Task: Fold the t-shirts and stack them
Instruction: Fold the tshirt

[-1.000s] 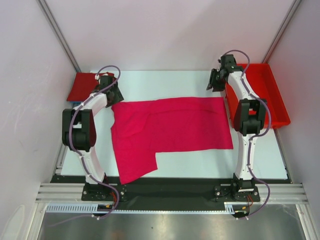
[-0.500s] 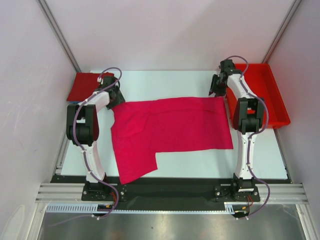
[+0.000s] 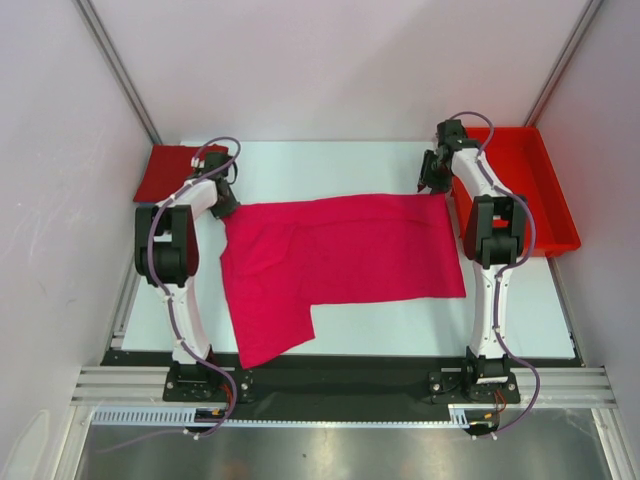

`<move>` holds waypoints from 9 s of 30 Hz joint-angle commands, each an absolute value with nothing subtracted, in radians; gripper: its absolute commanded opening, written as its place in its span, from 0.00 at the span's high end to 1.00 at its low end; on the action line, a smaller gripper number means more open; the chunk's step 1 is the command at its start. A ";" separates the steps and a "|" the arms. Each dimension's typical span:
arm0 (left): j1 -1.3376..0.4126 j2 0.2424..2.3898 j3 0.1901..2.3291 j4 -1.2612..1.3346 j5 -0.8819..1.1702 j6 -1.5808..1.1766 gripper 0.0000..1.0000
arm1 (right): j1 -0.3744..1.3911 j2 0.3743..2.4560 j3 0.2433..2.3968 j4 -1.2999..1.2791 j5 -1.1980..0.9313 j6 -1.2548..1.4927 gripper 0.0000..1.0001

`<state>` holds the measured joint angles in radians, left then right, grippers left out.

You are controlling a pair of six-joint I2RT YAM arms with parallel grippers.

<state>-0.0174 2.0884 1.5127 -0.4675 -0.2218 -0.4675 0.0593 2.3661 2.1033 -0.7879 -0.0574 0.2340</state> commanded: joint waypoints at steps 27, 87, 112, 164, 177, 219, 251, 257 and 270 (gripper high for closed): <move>0.018 1.839 1.473 -0.538 -0.216 -0.373 0.52 | 0.064 2.467 2.272 -0.787 -0.017 0.172 0.57; -0.071 1.852 1.235 -0.614 -0.112 -0.640 0.74 | 0.058 2.416 2.217 -0.710 -0.002 0.241 0.52; -0.075 1.815 1.190 -0.580 -0.092 -0.607 0.73 | 0.051 2.227 1.868 -0.759 0.020 0.400 0.66; -0.086 1.740 1.167 -0.601 -0.168 -0.578 0.67 | 0.040 2.243 1.985 -0.825 0.066 0.295 1.00; -0.127 1.511 0.997 -0.729 -0.209 -0.750 0.56 | 0.055 2.276 1.991 -0.816 0.028 0.298 0.99; -0.112 1.342 0.876 -0.580 -0.037 -0.578 0.57 | 0.412 2.046 1.783 -0.608 -0.332 0.395 0.47; -0.124 1.218 0.885 -0.548 -0.113 -0.400 0.51 | 0.738 2.447 1.867 -0.025 -0.595 0.851 0.43; -0.124 1.201 0.876 -0.569 -0.179 -0.442 0.43 | 0.745 2.459 1.887 0.142 -0.641 1.014 0.44; -0.124 1.241 0.893 -0.568 -0.120 -0.407 0.41 | 0.756 2.634 2.130 0.206 -0.667 1.186 0.44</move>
<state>-0.1181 1.2297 0.8787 -0.5781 -0.1452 -0.4332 0.7471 2.5816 2.0167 0.1722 -0.6479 1.1374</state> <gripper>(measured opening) 0.584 0.559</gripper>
